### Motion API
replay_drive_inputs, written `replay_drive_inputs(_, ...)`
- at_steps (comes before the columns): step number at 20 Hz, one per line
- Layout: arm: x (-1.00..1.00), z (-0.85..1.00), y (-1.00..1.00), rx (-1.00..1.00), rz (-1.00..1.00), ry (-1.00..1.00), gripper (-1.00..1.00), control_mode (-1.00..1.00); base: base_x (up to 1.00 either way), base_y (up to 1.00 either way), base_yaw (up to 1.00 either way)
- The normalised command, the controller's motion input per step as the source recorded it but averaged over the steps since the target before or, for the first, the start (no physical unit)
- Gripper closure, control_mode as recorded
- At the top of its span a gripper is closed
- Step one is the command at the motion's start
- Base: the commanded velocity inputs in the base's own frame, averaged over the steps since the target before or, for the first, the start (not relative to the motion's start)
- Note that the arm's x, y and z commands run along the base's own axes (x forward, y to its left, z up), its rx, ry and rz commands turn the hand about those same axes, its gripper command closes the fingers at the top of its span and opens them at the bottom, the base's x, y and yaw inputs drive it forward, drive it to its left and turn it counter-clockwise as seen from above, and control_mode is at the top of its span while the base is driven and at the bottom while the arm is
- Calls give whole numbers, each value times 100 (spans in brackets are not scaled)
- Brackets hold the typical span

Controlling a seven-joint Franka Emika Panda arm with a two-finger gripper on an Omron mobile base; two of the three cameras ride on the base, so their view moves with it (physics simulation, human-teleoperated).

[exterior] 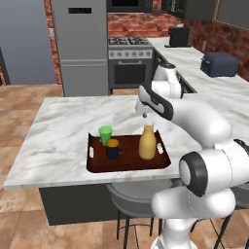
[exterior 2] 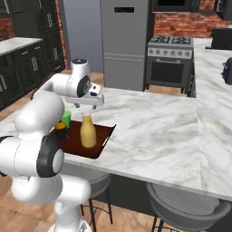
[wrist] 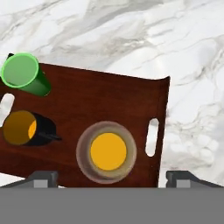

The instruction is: There is a tray on the dining counter. Grab the cup, mug, and pitcher and place them on the tray. The pitcher may be placed next to the tray if it cannot fit the tray.

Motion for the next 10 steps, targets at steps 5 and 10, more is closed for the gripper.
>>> replay_drive_inputs(5, -80, 67, -46, 0, 0, -3, -100, -100, 0, 0, 0)
replay_drive_inputs(10, -100, 52, -62, 0, 0, -3, -100, -100, 0, 0, 0)
